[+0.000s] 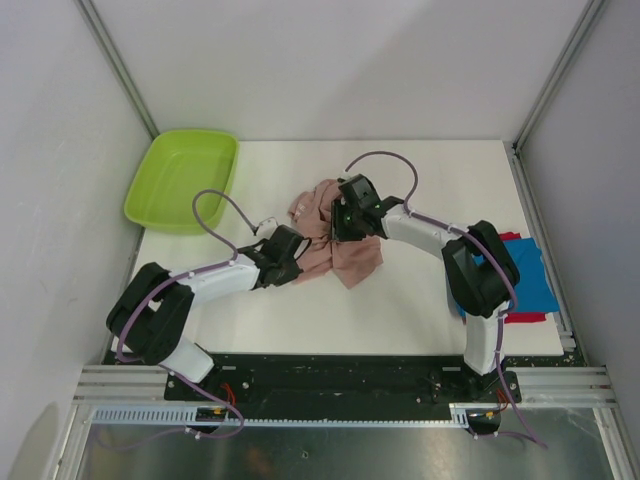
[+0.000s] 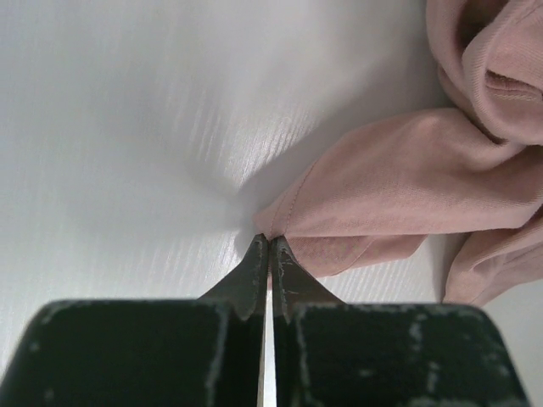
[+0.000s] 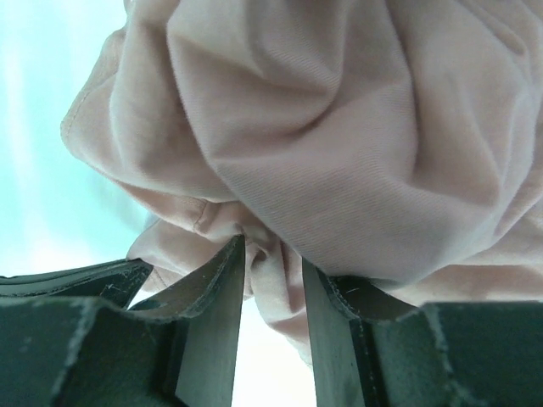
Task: Fold and stack the t-shirts
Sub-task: Flatten out the tshirt
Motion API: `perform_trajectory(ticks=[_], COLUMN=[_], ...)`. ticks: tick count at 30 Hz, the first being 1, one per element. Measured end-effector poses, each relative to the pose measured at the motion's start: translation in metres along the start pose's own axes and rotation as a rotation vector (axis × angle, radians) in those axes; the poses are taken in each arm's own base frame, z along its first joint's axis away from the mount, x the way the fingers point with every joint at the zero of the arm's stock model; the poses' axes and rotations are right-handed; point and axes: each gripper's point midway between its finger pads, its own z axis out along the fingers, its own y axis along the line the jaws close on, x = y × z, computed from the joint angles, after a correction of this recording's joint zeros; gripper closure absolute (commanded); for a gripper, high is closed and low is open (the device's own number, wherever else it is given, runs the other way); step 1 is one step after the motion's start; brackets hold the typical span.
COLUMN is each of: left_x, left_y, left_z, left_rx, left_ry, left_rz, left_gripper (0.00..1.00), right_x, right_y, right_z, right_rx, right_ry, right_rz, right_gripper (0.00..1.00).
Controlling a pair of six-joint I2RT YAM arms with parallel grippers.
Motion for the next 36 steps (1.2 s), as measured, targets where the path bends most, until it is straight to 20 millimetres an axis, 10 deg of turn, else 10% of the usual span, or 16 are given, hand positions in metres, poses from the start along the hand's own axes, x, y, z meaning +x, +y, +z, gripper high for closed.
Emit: perform_trajectory(ticks=[22, 32, 36], left_x=[-0.007, -0.074, -0.101], left_y=[0.015, 0.053, 0.070], left_z=[-0.005, -0.048, -0.071], left_rx=[-0.012, -0.033, -0.054], left_ry=[-0.013, -0.181, -0.260], left_rz=[-0.017, -0.111, -0.131], left_gripper=[1.00, 1.00, 1.00], right_x=[-0.019, -0.101, -0.103], right_y=[-0.026, -0.140, -0.193], right_z=[-0.009, -0.104, -0.137], right_rx=[0.053, 0.217, 0.301], right_ry=[-0.040, -0.269, -0.321], right_rz=[0.048, 0.279, 0.386], right_gripper=[1.00, 1.00, 1.00])
